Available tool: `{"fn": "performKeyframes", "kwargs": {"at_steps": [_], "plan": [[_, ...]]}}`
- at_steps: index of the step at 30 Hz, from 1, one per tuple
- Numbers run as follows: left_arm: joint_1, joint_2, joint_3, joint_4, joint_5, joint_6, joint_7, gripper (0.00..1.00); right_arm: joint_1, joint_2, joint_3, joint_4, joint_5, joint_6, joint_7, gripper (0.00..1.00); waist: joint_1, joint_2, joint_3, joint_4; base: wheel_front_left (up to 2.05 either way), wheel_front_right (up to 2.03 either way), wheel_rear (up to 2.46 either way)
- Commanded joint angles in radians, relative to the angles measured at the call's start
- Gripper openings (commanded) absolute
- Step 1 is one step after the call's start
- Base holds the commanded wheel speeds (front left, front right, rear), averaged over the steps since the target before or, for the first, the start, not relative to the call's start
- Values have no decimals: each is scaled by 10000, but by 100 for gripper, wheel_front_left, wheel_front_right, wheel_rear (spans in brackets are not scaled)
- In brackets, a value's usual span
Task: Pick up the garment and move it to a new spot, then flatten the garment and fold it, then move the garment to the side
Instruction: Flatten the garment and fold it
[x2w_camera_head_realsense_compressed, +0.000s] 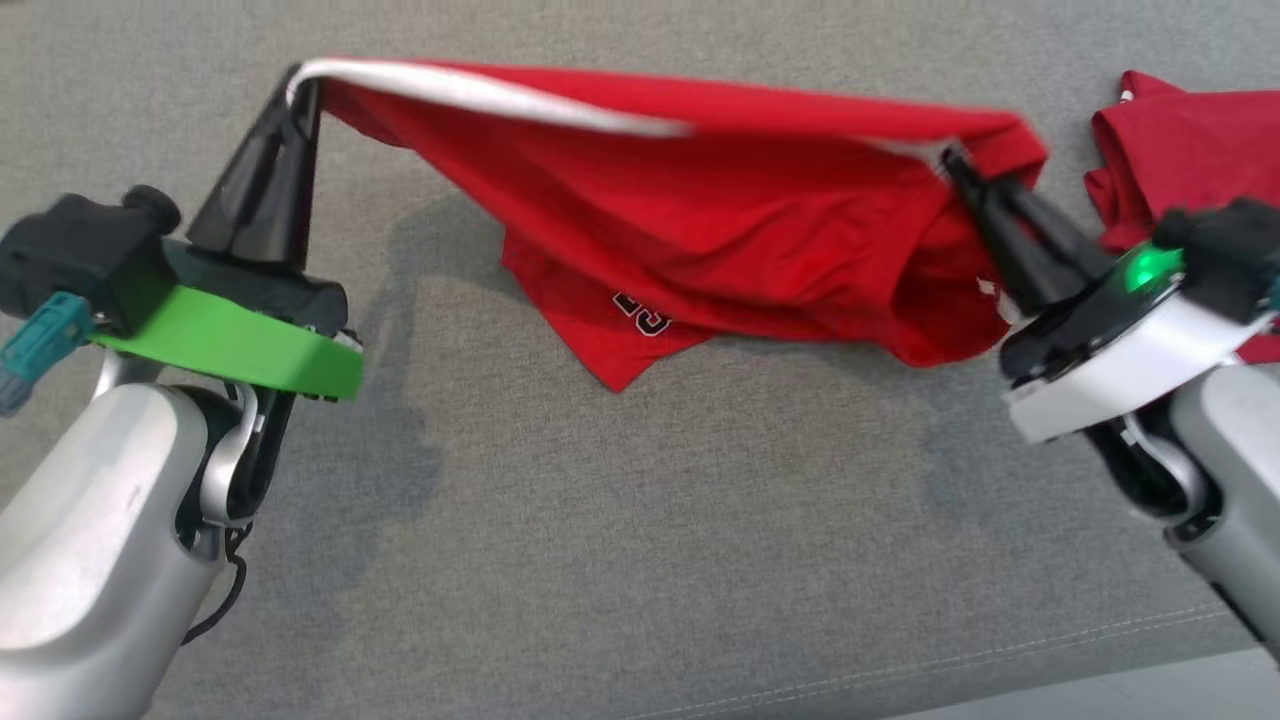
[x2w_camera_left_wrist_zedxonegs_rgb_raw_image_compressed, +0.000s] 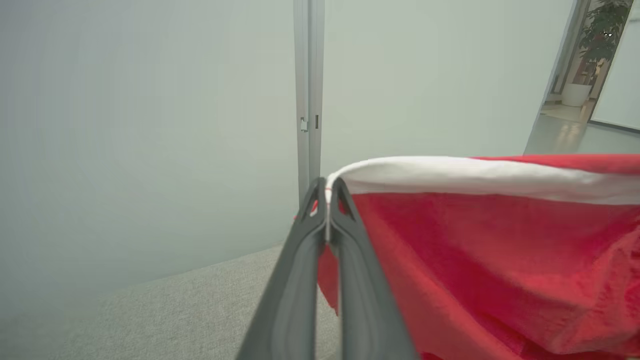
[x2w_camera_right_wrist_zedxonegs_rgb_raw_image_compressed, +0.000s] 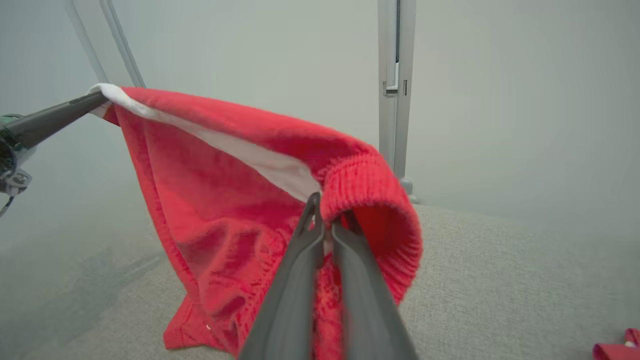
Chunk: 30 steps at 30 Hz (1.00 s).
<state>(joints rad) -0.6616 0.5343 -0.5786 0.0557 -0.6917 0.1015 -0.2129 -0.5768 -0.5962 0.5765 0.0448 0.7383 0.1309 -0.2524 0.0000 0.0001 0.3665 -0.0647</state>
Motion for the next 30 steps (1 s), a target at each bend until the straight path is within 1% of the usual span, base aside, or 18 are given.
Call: {"fn": "performKeyframes", "kwargs": {"at_steps": [1,3,5,10,15,21,25,28,30], "plan": [[140,53,149,-301,89,286,-36,0,85,-59,-280,-186,-207,-5,-66,0,0,-1,-314,-120,0,0,0],[159,6,257,-885,165,659,-11,0,142,4,-868,-334,-656,-5,-76,0,0,-1,-505,-166,0,0,0],[64,-48,320,-1433,306,982,53,0,189,204,-1394,-492,-1109,-5,-82,0,0,-1,-679,-200,0,0,0],[-459,-157,323,-2487,772,1558,225,0,-13,816,-2646,-933,-2309,-5,-101,0,0,-1,-1071,-247,0,0,0],[-1041,-331,349,-3090,1334,2034,211,0,-497,1512,-3437,-1245,-3431,-5,128,0,0,-1,-1428,-312,0,0,0],[-1270,-501,273,-3267,1547,2280,303,0,-682,1925,-3550,-1343,-3810,-5,439,0,0,-1,-1541,-328,0,0,0],[-1280,-621,213,-3227,1519,2340,321,0,-674,2052,-3510,-1271,-3657,-5,641,0,0,-1,-1344,-301,0,0,0],[-1491,-716,216,-2954,1389,2202,325,0,-899,2012,-3520,-1004,-3472,-5,791,0,0,-1,-1071,-252,0,0,0],[-1764,-814,204,-2555,1280,1982,268,0,-1165,1933,-3478,-661,-3349,-5,847,0,0,-1,-841,-212,0,0,0]]}}
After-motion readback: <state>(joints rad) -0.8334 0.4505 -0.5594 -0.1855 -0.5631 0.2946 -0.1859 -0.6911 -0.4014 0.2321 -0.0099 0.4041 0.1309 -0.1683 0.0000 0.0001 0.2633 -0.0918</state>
